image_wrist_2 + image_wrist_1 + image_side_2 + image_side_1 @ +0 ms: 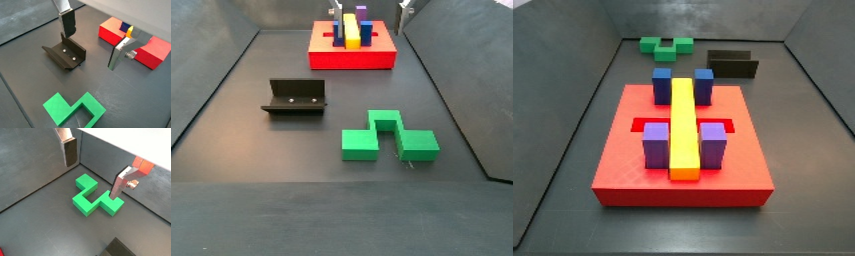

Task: Pick up the green object. Move up. Place the green object on the fixture. Regrasp the green object. Move to above the board. Insert the green object.
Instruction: Pick up the green object.

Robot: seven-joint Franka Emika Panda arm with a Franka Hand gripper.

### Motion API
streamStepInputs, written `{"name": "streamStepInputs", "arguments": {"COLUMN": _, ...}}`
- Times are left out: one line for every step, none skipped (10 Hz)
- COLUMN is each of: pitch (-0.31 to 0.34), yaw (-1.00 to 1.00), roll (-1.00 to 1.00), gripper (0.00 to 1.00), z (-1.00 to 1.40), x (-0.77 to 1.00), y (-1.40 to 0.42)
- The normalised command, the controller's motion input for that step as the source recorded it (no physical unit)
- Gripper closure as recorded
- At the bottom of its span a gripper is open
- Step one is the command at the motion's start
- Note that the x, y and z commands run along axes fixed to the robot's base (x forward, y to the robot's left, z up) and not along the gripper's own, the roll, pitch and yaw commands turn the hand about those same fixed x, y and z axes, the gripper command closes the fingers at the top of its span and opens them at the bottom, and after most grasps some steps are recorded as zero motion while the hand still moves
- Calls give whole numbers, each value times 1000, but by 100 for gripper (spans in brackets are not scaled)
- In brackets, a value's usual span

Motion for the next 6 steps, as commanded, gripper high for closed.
{"name": "streamStepInputs", "arguments": {"pitch": 0, "yaw": -20, "roll": 0, "gripper": 0, "z": 0, "x": 0, "y": 0}}
{"name": "streamStepInputs", "arguments": {"pitch": 0, "yaw": -37, "roll": -46, "gripper": 0, "z": -151, "x": 114, "y": 0}}
{"name": "streamStepInputs", "arguments": {"pitch": 0, "yaw": -91, "roll": -40, "gripper": 0, "z": -306, "x": 206, "y": 237}}
{"name": "streamStepInputs", "arguments": {"pitch": 0, "yaw": -137, "roll": 0, "gripper": 0, "z": -386, "x": 171, "y": 271}}
{"name": "streamStepInputs", "arguments": {"pitch": -19, "yaw": -146, "roll": 1, "gripper": 0, "z": -497, "x": 154, "y": 200}}
{"name": "streamStepInputs", "arguments": {"pitch": -37, "yaw": -123, "roll": 14, "gripper": 0, "z": -566, "x": 191, "y": 83}}
